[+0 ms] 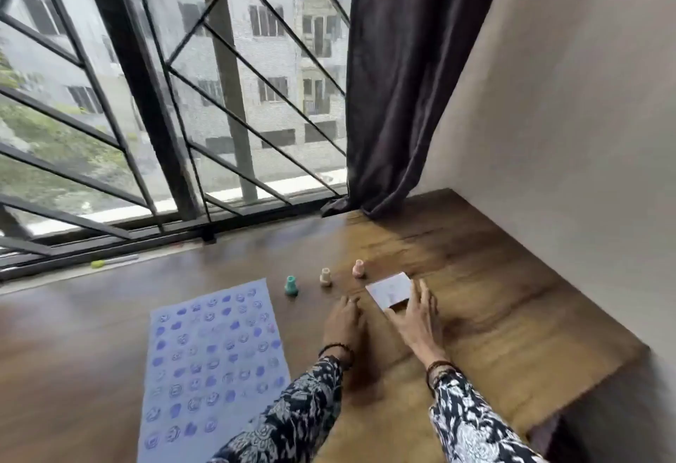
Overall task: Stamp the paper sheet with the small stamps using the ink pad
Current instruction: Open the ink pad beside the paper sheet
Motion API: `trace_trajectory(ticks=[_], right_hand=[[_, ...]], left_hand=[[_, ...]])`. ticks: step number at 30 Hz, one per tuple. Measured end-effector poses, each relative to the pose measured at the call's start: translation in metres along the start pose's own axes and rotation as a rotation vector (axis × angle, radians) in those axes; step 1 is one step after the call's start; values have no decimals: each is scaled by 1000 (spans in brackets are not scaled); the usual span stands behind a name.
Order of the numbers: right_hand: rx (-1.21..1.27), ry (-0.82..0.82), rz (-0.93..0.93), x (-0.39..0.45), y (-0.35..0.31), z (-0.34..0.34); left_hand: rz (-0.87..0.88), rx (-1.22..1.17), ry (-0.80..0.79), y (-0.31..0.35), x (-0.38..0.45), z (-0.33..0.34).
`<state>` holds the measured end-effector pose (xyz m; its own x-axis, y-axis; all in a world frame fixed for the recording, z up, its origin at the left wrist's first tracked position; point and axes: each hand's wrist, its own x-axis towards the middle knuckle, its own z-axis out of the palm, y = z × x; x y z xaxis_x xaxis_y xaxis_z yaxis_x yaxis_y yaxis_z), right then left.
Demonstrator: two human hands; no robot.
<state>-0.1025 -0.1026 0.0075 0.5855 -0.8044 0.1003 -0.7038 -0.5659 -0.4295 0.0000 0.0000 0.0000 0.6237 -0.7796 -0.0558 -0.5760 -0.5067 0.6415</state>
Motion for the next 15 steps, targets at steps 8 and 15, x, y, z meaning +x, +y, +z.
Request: trace_trajectory(ticks=[8, 15], right_hand=[[122, -6, 1, 30, 23, 8], [86, 40, -14, 18, 20, 18]], left_hand=[[-87, -24, 67, 11, 28, 5], [-103, -192, 52, 2, 31, 6]])
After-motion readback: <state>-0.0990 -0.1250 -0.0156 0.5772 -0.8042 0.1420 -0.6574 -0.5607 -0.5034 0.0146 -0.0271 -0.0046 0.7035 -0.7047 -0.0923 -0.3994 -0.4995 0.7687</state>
